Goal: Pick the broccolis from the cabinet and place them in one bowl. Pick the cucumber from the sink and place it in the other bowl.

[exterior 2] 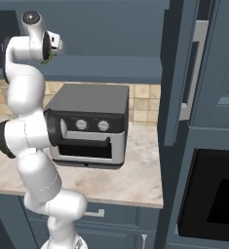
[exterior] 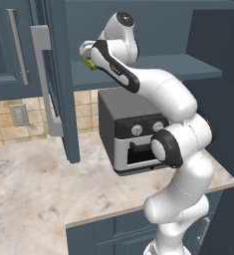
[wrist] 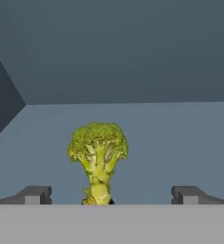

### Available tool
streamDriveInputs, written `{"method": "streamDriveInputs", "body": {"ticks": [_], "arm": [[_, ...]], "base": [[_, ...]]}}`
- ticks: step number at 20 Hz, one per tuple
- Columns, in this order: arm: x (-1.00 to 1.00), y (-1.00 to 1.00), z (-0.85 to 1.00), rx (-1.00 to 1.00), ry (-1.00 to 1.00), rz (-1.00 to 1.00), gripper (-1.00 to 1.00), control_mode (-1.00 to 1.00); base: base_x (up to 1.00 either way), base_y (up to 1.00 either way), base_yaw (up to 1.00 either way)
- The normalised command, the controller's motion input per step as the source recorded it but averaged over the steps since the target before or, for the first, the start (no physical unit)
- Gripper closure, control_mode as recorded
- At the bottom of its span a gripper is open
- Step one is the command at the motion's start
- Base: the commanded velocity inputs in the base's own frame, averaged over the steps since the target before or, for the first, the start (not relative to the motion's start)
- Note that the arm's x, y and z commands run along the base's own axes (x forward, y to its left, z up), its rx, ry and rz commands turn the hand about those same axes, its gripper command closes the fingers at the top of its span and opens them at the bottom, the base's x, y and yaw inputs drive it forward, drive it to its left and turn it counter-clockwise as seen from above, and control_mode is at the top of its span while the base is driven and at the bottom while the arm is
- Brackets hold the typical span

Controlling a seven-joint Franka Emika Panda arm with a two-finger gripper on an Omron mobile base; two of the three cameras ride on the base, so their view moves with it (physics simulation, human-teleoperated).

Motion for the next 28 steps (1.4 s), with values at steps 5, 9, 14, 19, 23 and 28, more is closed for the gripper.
{"method": "streamDriveInputs", "body": {"ticks": [5, 9, 14, 19, 23, 28], "arm": [[0.47, 0.25, 0.00, 0.00, 0.01, 0.00, -1.00, -1.00], [0.22, 0.23, 0.00, 0.00, 0.00, 0.00, -1.00, -1.00], [0.01, 0.05, 0.00, 0.00, 0.02, 0.00, -1.00, -1.00], [-0.02, -0.03, 0.00, 0.00, 0.00, 0.00, -1.00, -1.00], [-0.11, -0.11, 0.00, 0.00, 0.00, 0.00, -1.00, -1.00], [-0.13, -0.05, -0.04, 0.00, -0.01, 0.00, -1.00, -1.00]], "base": [[0.00, 0.00, 0.00], [0.00, 0.00, 0.00], [0.00, 0.00, 0.00], [0.00, 0.00, 0.00], [0.00, 0.00, 0.00], [0.00, 0.00, 0.00]]}}
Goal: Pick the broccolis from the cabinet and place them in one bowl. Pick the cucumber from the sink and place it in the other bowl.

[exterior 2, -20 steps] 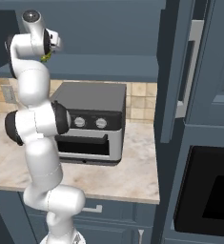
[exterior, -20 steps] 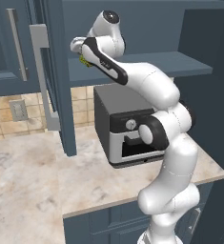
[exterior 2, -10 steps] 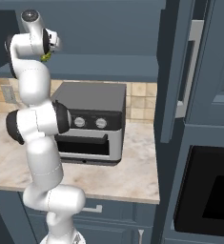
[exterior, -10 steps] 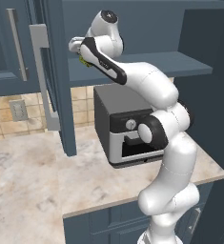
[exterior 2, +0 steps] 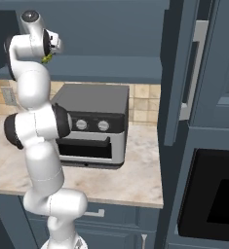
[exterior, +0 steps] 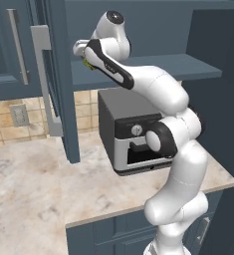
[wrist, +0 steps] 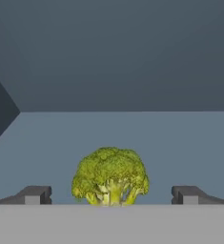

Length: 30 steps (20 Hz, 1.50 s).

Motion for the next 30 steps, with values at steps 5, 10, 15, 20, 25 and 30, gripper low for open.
{"method": "streamDriveInputs", "body": {"ticks": [5, 10, 15, 20, 25, 30], "arm": [[-0.02, 0.00, -0.13, 0.00, 0.00, 0.00, -1.00, -1.00], [0.03, 0.00, -0.29, 0.00, 0.00, 0.00, -1.00, -1.00], [0.07, 0.00, -0.16, 0.00, 0.00, 0.00, -1.00, -1.00], [0.02, 0.00, 0.00, 0.00, 0.00, 0.00, -1.00, -1.00], [0.35, 0.01, 0.00, 0.00, 0.00, 0.00, -1.00, -1.00], [0.18, 0.03, 0.06, 0.00, 0.01, 0.00, -1.00, -1.00]], "base": [[0.00, 0.00, 0.00], [0.00, 0.00, 0.00], [0.00, 0.00, 0.00], [0.00, 0.00, 0.00], [0.00, 0.00, 0.00], [0.00, 0.00, 0.00]]}}
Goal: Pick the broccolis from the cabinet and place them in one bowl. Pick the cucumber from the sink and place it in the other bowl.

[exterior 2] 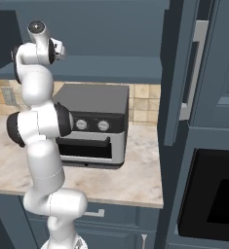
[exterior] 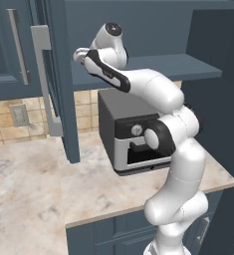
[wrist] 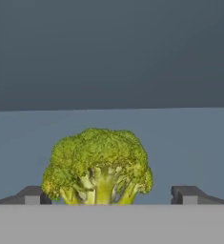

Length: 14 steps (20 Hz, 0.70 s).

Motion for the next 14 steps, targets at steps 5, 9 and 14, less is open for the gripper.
{"method": "streamDriveInputs", "body": {"ticks": [5, 9, 14], "arm": [[0.00, 0.09, 0.16, 0.00, 0.02, 0.00, -1.00, -1.00], [0.00, 0.00, 0.00, 0.00, 0.00, 0.00, -1.00, -1.00], [0.00, 0.00, 0.00, 0.00, 0.00, 0.00, -1.00, -1.00]], "base": [[0.00, 0.00, 0.00], [0.00, 0.00, 0.00], [0.00, 0.00, 0.00]]}}
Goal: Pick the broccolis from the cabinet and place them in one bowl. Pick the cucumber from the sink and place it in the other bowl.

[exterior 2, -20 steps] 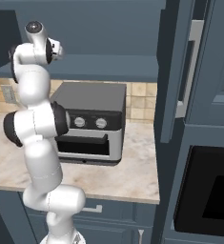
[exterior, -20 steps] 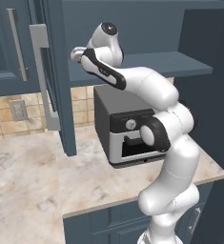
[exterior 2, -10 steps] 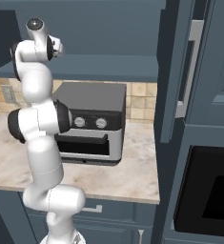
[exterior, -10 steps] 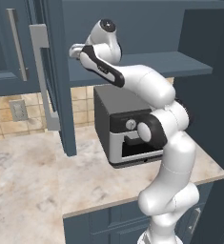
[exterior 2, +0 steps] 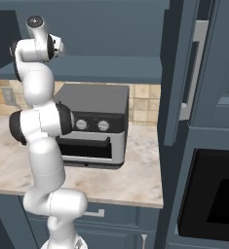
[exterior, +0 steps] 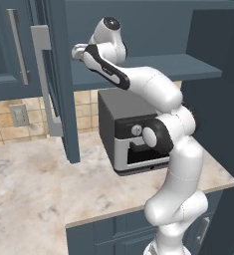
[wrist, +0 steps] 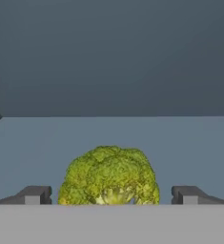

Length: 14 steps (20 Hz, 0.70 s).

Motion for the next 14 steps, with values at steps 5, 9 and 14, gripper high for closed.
{"method": "streamDriveInputs", "body": {"ticks": [5, 9, 14], "arm": [[0.00, 0.00, -0.14, 0.01, 0.00, 0.00, -1.00, -1.00], [0.00, 0.00, -0.15, 0.00, 0.00, 0.00, -1.00, -1.00], [0.00, 0.00, 0.00, 0.00, 0.00, 0.00, 1.00, -1.00]], "base": [[0.00, 0.00, 0.00], [0.00, 0.00, 0.00], [0.00, 0.00, 0.00]]}}
